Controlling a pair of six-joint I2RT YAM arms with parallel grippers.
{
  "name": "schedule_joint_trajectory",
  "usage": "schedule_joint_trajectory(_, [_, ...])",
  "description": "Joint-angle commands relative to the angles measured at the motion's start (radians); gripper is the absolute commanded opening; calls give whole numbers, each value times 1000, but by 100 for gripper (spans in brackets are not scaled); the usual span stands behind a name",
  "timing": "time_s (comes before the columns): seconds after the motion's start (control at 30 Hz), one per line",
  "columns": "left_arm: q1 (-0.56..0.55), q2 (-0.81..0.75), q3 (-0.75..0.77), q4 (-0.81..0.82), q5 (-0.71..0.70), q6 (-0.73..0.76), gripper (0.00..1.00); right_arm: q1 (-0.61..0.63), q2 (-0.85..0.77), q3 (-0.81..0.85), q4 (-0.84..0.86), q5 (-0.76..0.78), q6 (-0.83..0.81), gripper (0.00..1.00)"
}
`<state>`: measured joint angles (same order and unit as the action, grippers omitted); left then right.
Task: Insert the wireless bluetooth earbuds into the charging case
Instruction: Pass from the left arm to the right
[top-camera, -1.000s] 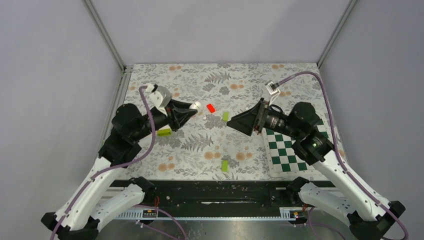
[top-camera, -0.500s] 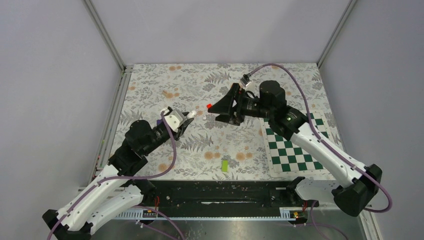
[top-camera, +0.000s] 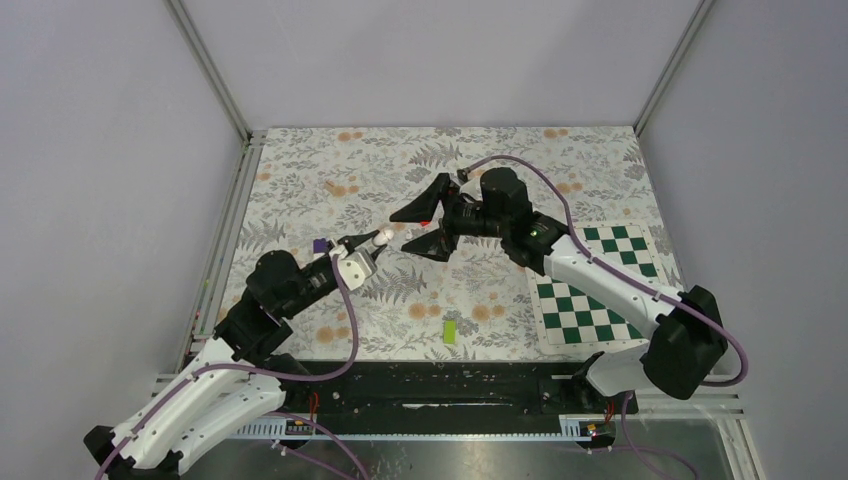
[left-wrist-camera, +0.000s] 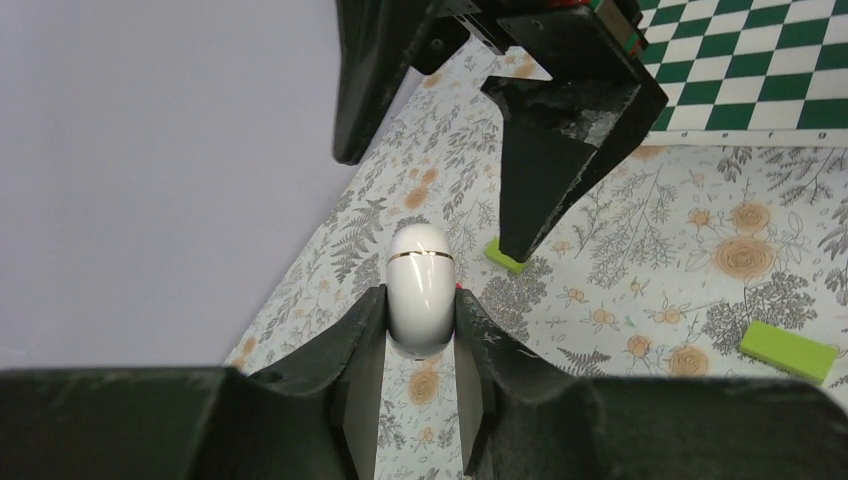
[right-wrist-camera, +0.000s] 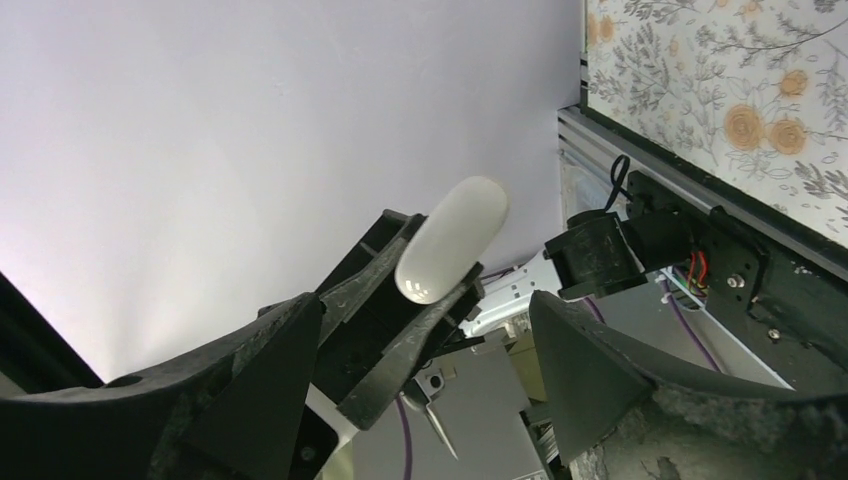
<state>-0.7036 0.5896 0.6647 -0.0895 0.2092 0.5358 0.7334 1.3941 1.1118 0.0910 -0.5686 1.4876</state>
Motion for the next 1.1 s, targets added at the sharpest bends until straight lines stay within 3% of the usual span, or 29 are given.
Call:
schedule_joint_trajectory(0.0, [-4, -9, 2, 12, 48, 79, 0, 24, 34, 21, 118, -37, 103, 81])
schedule_joint_trajectory(0.23, [-10, -11, -1, -8, 41, 111, 0, 39, 54, -11, 175, -38, 158, 62])
schedule_joint_trajectory(0.63, [-25, -19, 3, -36, 33, 152, 0, 41, 84, -65, 234, -47, 197, 50])
schedule_joint_trajectory(0.77, [-27, -23, 6, -45, 31, 156, 0, 40, 89, -93, 277, -42, 216, 35])
schedule_joint_trajectory(0.97, [-30, -23, 6, -49, 23, 157, 0, 41, 89, -109, 311, -38, 216, 2])
schedule_joint_trajectory(1.07, [-30, -19, 11, -47, 1, 143, 3, 40, 82, -108, 310, -34, 198, 0])
